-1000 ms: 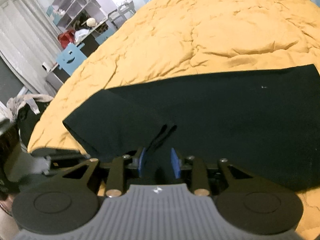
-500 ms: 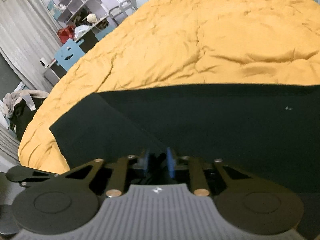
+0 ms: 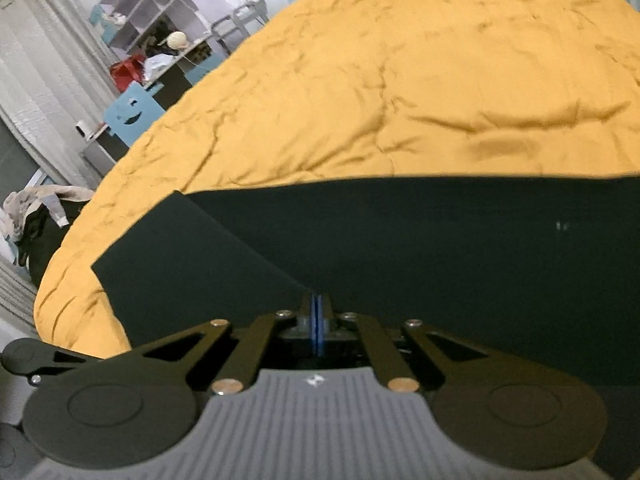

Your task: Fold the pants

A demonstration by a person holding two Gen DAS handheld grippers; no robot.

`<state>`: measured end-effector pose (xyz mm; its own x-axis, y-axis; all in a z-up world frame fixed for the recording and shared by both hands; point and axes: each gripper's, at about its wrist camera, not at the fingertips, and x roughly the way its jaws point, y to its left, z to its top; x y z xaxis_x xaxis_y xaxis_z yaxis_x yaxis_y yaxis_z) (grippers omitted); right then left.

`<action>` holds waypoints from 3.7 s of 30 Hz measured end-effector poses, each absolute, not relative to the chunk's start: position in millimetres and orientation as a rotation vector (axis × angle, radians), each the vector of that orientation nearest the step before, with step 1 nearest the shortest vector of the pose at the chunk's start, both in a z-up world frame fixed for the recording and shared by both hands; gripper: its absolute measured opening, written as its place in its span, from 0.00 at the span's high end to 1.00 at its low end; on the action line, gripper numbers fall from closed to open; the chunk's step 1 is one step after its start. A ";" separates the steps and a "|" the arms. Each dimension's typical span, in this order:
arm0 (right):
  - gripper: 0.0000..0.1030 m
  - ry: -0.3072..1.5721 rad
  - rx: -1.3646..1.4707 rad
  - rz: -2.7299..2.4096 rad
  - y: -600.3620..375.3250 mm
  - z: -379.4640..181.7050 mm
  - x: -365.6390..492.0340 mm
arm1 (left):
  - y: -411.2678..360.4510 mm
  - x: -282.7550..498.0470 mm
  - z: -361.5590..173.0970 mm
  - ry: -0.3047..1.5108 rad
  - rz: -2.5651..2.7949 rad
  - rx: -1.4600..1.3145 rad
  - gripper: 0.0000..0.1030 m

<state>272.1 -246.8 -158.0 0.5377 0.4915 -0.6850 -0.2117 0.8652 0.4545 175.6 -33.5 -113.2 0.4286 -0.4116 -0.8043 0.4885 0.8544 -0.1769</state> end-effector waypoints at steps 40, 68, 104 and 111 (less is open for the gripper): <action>1.00 0.989 0.695 0.584 -233.3 -94.6 289.2 | 124.3 149.0 -66.3 0.743 -0.059 -0.157 0.78; 1.00 1.039 0.589 0.298 -452.4 -50.0 326.0 | 99.7 225.0 -79.9 0.770 -0.098 -0.135 0.77; 0.68 0.944 0.635 0.095 -474.9 -122.9 273.4 | 108.1 235.4 -112.1 0.880 -0.072 -0.150 0.82; 0.63 0.960 0.857 0.043 -479.4 -139.9 241.6 | 114.2 219.3 -107.5 0.843 -0.036 -0.216 0.82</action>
